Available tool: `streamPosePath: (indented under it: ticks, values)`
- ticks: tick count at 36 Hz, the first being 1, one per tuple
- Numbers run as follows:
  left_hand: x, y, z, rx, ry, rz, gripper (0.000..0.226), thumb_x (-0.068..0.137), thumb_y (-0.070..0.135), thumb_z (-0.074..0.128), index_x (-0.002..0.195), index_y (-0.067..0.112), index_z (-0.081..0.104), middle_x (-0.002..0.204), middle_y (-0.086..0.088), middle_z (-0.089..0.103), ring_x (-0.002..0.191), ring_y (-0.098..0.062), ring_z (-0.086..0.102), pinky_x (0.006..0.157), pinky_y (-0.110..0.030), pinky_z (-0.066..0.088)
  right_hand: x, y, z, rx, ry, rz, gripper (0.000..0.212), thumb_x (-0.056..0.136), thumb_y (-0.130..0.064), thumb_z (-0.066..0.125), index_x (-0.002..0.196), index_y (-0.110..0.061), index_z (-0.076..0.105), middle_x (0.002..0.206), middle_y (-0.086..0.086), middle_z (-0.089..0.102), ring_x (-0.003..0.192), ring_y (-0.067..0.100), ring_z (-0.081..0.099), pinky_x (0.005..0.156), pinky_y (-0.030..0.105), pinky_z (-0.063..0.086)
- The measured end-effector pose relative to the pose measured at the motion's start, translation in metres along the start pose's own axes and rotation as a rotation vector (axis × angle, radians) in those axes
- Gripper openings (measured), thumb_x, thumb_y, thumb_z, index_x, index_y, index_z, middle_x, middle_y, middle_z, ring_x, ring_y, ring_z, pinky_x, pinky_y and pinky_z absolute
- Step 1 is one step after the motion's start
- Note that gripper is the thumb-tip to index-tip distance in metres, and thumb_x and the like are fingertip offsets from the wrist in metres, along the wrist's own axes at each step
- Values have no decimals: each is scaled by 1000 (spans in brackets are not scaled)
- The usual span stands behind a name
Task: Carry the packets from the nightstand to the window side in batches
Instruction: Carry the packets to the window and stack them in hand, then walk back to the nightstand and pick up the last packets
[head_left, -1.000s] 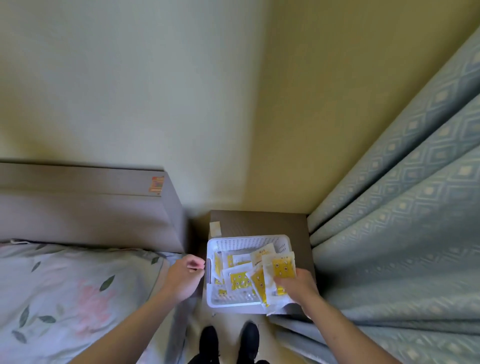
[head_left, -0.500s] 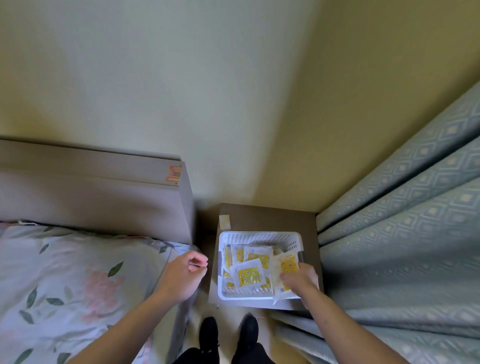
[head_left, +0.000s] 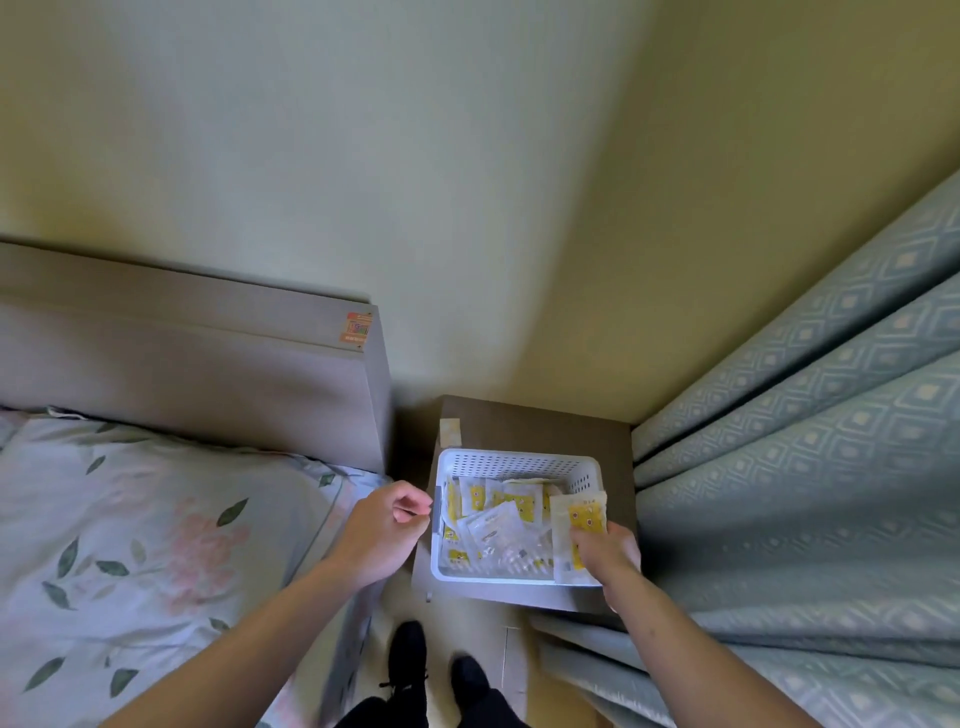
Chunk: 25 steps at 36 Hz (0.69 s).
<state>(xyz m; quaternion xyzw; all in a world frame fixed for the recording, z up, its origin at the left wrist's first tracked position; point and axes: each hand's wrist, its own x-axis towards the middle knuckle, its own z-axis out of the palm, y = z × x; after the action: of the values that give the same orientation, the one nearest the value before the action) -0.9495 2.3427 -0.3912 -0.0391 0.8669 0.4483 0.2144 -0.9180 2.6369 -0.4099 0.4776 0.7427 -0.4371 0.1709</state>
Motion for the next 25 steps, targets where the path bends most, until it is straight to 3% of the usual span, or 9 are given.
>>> streamPosePath:
  ticks: [3,6,9,11,13,17,19,23,25]
  values:
    - [-12,-2,2,11,29,-20,18,87,15,69,87,33,69,89,15,73,84,2,67,77,-14,47,2,-1,-3,6,-61,-28,11,78,-18,66,84,-20,75,87,1,75,85,23,69,85,39,59]
    - [-26,-1,8,10,91,-26,18,86,10,71,88,28,70,90,14,73,84,1,67,73,-5,44,8,-12,-3,-6,-98,-93,16,80,-12,64,93,-17,74,91,2,75,87,23,69,88,41,59]
    - [-43,2,15,-9,147,-32,17,85,7,70,89,24,71,92,12,72,84,-5,68,73,-5,44,10,-21,-6,-87,-157,-158,17,90,-14,63,107,-17,64,108,0,66,105,25,63,96,34,51]
    - [-55,3,21,-8,146,-65,15,86,9,69,92,23,71,94,12,71,85,-5,67,76,-13,47,12,-17,-6,-175,-179,-172,50,92,-18,64,141,-17,51,132,6,58,126,30,54,100,32,42]
    - [-66,1,28,14,158,-94,16,86,12,68,93,26,71,94,13,71,84,-3,66,82,-23,51,11,-7,-6,-235,-187,-183,68,91,-20,64,153,-16,36,146,11,52,132,32,51,106,32,40]
    - [-95,-3,39,23,194,-136,15,84,14,70,91,27,71,90,12,72,82,-4,66,86,-32,53,-9,20,-6,-267,-227,-288,58,91,-13,61,146,-19,45,135,10,61,109,27,59,91,28,46]
    - [-112,-5,43,30,207,-155,16,83,17,71,92,31,69,92,14,71,83,-5,65,86,-32,53,-24,35,-6,-253,-270,-360,57,91,-13,63,145,-21,45,141,7,57,111,24,58,94,32,49]
    - [-149,-1,42,-6,245,-192,17,85,22,71,94,36,65,98,15,68,86,-3,63,78,-23,49,-56,59,-3,-292,-368,-507,55,92,-19,64,142,-31,46,142,-5,48,113,15,55,82,25,52]
    - [-169,-1,39,-21,248,-172,19,87,21,71,95,37,63,100,17,65,88,-2,60,76,-20,45,-75,66,-2,-353,-392,-594,55,93,-19,64,144,-31,45,141,-8,46,120,13,52,93,26,52]
